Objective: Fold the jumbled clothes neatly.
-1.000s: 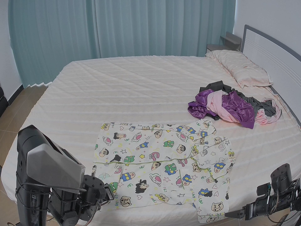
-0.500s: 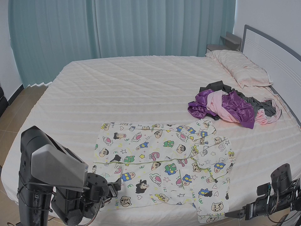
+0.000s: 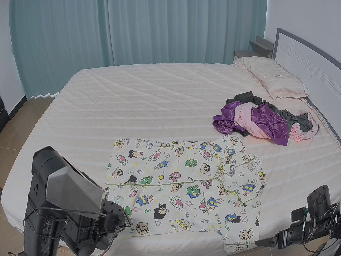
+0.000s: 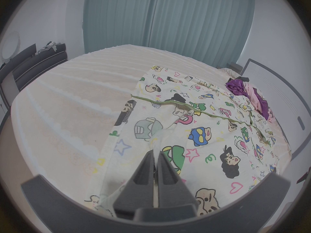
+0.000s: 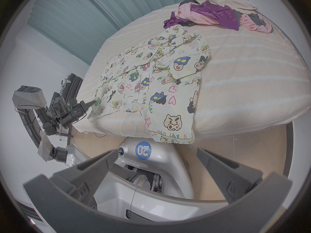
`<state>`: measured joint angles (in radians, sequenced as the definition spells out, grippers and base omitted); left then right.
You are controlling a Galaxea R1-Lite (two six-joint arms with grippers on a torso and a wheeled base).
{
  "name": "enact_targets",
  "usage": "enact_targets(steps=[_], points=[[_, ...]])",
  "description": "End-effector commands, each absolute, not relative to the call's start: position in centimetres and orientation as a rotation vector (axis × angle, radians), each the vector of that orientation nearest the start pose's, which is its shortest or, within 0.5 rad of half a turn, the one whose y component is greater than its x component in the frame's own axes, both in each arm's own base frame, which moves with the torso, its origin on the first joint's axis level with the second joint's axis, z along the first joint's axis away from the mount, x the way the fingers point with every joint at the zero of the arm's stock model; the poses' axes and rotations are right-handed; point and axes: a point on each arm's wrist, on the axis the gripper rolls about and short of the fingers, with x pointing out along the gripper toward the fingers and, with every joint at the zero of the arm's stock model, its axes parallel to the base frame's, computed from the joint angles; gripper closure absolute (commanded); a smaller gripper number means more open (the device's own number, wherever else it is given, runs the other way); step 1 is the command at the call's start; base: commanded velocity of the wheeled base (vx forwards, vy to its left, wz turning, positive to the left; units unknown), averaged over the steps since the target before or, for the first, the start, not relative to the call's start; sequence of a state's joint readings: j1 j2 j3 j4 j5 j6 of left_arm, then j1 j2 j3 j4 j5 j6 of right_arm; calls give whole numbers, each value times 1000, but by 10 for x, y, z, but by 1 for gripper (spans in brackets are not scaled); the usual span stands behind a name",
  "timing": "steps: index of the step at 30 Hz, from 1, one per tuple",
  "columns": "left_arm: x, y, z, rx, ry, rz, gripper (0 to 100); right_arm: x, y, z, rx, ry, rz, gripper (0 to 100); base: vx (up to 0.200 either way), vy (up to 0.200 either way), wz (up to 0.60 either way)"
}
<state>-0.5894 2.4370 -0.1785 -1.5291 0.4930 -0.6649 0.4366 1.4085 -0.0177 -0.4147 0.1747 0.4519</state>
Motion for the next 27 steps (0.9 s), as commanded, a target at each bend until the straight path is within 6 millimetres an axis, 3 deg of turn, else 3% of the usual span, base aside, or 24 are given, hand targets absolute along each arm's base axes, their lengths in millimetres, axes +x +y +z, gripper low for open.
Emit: enact_targets(steps=[1, 12, 17, 20, 27], points=[[212, -129, -50, -265, 608, 121, 100, 98, 50, 50, 266, 1106, 325, 0, 0, 0, 0], [225, -127, -33, -169, 519, 75, 100, 97, 50, 50, 264, 1107, 324, 0, 0, 0, 0], [249, -111, -29, -133, 466, 133, 100, 97, 50, 50, 265, 1104, 325, 0, 0, 0, 0], [262, -99, -29, -124, 446, 171, 100, 97, 50, 51, 265, 1102, 326, 0, 0, 0, 0], [272, -96, -37, -137, 458, 151, 100, 97, 50, 50, 265, 1104, 325, 0, 0, 0, 0]])
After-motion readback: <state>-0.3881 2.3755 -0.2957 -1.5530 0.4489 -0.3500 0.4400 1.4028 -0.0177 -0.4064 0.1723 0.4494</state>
